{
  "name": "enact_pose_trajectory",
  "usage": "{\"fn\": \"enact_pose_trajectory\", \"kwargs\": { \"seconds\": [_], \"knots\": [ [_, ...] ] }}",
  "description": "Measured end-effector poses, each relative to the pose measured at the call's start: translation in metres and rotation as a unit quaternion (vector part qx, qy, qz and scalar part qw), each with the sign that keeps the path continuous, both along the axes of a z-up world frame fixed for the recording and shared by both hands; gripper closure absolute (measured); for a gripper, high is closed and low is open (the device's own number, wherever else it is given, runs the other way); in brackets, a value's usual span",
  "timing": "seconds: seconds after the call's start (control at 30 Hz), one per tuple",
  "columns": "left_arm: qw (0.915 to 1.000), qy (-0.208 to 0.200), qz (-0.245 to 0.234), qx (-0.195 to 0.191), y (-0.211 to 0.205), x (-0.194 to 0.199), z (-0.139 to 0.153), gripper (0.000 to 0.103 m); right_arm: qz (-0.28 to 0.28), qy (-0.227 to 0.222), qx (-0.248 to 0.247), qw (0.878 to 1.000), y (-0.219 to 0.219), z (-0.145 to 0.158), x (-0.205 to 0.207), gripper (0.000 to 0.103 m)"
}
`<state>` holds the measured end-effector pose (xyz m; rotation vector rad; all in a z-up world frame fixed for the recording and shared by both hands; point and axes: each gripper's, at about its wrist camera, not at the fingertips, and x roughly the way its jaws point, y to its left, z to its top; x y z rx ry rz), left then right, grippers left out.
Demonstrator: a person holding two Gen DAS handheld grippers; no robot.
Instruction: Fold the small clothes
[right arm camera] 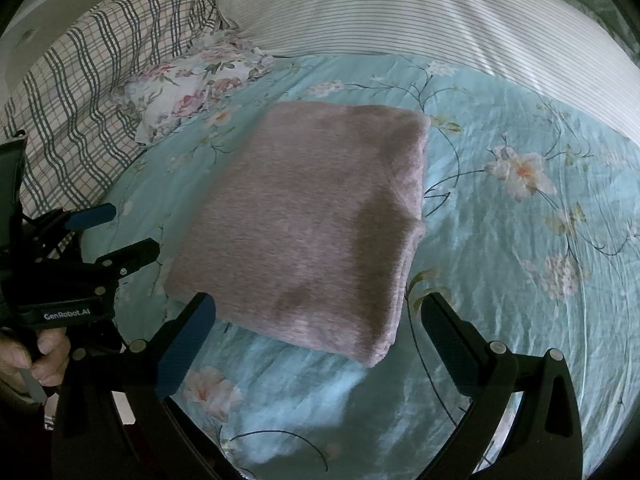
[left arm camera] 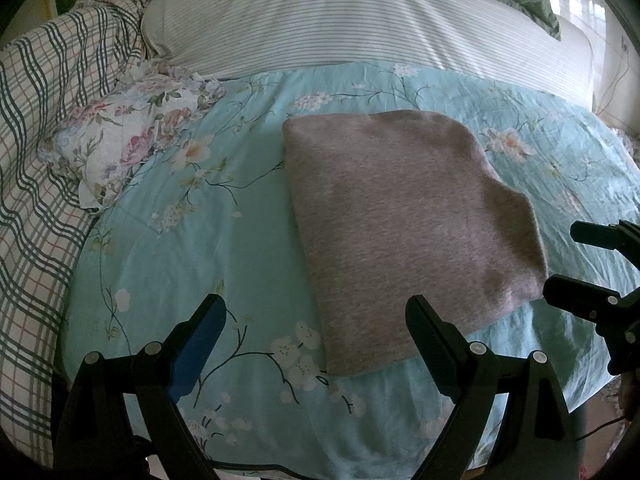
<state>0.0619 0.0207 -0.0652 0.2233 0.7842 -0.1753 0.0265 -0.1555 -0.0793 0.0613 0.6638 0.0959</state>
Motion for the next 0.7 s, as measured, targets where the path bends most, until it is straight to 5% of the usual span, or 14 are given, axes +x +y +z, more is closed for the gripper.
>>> {"fn": "enact_pose_trajectory", "kwargs": {
  "seconds": [0.7],
  "knots": [
    [1.0, 0.001, 0.003, 0.001, -0.0002, 0.0021, 0.0007, 0.011, 0.001, -0.001, -0.002, 1.0, 0.0045, 0.002, 0.0003, 0.001]
  ]
}}
